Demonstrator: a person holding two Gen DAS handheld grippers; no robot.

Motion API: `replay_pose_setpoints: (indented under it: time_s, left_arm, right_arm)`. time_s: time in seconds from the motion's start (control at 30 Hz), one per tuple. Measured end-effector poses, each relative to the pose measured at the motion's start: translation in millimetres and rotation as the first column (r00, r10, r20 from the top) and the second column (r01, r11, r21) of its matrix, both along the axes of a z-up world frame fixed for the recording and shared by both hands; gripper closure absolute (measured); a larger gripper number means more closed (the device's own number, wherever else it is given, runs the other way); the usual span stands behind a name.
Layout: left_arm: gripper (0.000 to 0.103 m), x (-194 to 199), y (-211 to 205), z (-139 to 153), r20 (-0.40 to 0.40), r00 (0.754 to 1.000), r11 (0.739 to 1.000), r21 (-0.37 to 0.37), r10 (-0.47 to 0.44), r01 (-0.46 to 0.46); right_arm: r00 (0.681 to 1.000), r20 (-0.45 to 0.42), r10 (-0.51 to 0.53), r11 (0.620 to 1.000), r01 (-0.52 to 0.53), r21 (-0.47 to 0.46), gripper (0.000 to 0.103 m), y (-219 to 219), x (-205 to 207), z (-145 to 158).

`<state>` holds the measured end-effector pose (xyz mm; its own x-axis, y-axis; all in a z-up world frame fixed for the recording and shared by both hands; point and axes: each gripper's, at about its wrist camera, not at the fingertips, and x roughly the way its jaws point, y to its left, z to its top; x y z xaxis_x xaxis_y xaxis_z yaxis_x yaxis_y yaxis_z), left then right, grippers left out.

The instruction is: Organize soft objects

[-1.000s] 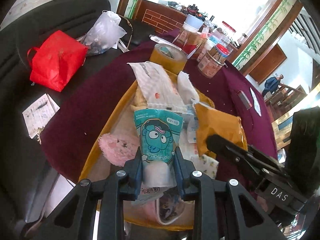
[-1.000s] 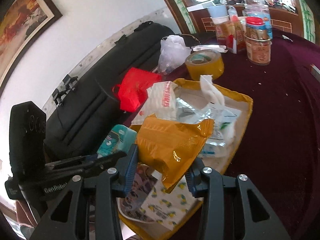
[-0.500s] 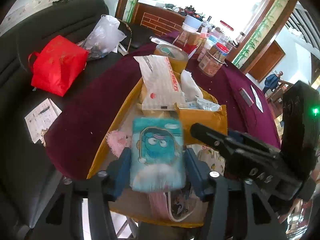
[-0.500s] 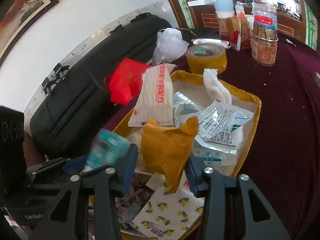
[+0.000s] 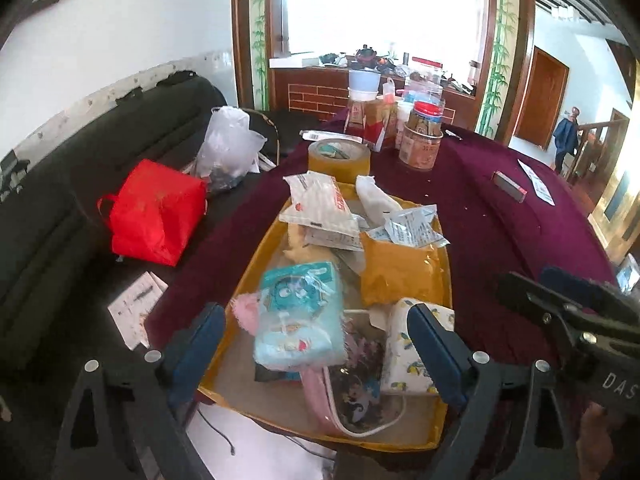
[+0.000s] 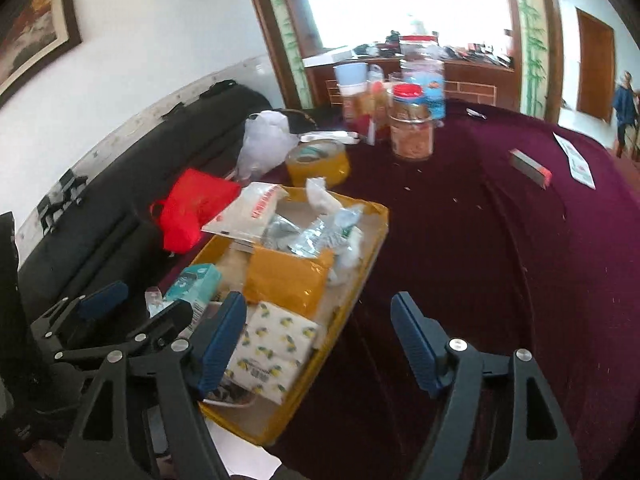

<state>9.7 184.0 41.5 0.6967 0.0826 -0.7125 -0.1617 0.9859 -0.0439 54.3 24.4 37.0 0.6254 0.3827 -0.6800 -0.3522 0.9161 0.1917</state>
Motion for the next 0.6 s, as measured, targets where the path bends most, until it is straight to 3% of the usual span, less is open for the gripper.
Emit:
replay_pose_setpoints:
  time_s: [0.33, 0.6]
  left_arm:
    - [0.008, -6, 19, 14, 0.011, 0.997, 0.997, 0.030, 0.078, -0.078]
    - [0.007, -10, 33, 22, 0.022, 0.994, 0.993, 0.045, 0.105, -0.106]
  right_arm:
    - [0.995, -0.093, 0.022, 0.998, -0.016, 0.061, 0.029, -8, -6, -8]
    - [0.997, -0.033, 0.071, 0.997, -0.072, -0.024, 0.029, 28, -19, -3]
